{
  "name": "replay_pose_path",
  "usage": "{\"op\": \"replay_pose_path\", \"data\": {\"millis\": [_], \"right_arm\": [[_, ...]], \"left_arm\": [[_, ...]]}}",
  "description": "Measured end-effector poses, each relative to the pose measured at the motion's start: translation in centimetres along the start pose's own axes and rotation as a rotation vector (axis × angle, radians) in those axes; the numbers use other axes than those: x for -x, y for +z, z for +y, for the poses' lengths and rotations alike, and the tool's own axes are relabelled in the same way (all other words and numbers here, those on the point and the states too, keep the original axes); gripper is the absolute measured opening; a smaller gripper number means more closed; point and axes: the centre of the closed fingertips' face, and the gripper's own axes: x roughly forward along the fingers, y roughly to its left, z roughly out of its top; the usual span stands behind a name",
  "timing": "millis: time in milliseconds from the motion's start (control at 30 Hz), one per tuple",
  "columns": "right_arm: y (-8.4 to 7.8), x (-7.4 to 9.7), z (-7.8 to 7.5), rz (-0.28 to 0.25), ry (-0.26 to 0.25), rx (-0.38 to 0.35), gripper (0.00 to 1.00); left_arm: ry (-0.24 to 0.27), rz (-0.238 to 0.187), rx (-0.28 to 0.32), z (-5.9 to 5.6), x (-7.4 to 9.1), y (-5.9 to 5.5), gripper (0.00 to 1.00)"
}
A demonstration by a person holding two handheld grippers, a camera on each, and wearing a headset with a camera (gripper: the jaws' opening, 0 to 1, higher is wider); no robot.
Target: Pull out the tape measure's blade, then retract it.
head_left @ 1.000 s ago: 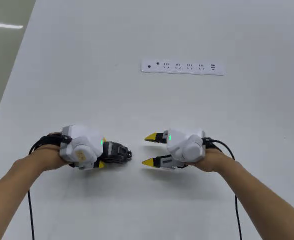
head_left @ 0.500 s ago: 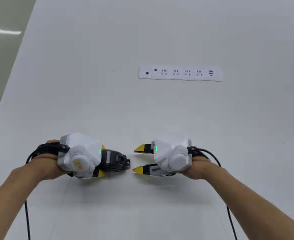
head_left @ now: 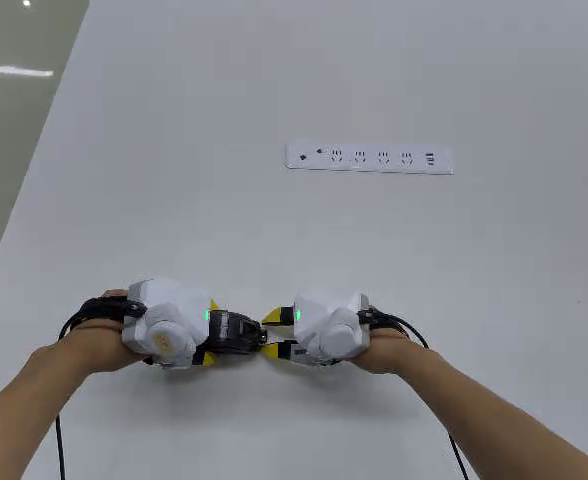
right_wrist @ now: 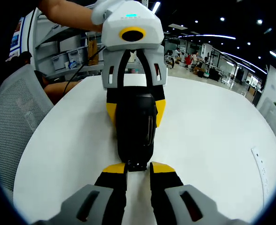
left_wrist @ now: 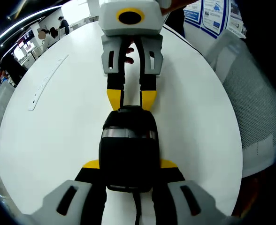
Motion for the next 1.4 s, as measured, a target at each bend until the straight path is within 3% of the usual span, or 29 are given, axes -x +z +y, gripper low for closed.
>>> {"op": "replay_pose_path", "data": {"millis": [467,900,1400], "right_arm": [[-0.04,0.03,0.11,-0.004,0.029,-0.019,0.13],[-0.12,0.05,0.25,0.031,0.046,0.048,0.12],[-0.23,0.24,0.3,0.038,0.051,0.045,0.12]], "left_arm": [[-0.007,-0.012,0.019,0.05,0.05,0.12,0.32],[-0.009,-0.002,0.017,-0.04,0.04,0.02,0.32],[-0.012,0.007,0.031,-0.12,0.05,0.0,0.32]]}}
